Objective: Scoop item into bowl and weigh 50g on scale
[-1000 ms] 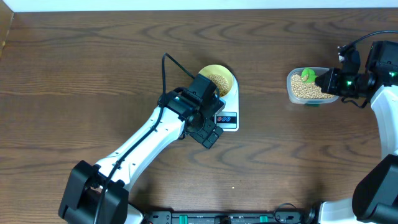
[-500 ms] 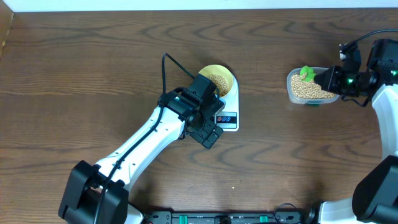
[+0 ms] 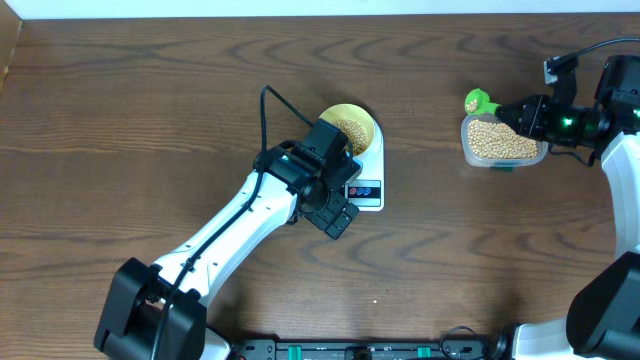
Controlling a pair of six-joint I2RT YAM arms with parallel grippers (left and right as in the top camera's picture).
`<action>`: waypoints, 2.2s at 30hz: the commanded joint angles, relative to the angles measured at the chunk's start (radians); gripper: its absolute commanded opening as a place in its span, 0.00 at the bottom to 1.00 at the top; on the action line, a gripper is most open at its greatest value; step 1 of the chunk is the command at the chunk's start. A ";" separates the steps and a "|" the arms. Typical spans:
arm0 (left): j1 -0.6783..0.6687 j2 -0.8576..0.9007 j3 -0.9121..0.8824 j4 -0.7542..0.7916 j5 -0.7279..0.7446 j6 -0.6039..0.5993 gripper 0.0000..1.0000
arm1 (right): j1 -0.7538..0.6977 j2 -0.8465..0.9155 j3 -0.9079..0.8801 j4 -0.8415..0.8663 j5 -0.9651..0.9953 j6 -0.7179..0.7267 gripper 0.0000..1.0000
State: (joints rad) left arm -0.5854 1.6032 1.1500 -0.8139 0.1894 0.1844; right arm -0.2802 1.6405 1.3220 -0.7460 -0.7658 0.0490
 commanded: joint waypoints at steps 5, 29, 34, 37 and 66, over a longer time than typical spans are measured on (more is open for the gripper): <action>-0.002 0.011 -0.005 -0.004 0.009 0.010 0.98 | 0.043 -0.013 0.024 0.007 -0.087 0.026 0.01; -0.002 0.011 -0.005 -0.004 0.009 0.010 0.98 | 0.470 -0.013 0.024 0.186 0.127 0.069 0.01; -0.002 0.011 -0.005 -0.004 0.009 0.010 0.98 | 0.543 -0.013 0.024 0.191 0.235 0.018 0.01; -0.002 0.011 -0.005 -0.004 0.009 0.010 0.98 | 0.582 -0.013 0.024 0.193 0.241 -0.077 0.01; -0.002 0.011 -0.005 -0.004 0.009 0.010 0.98 | 0.690 -0.018 0.039 0.185 0.359 -0.719 0.01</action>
State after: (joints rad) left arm -0.5854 1.6032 1.1500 -0.8139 0.1898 0.1844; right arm 0.4000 1.6405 1.3338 -0.5594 -0.4404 -0.5671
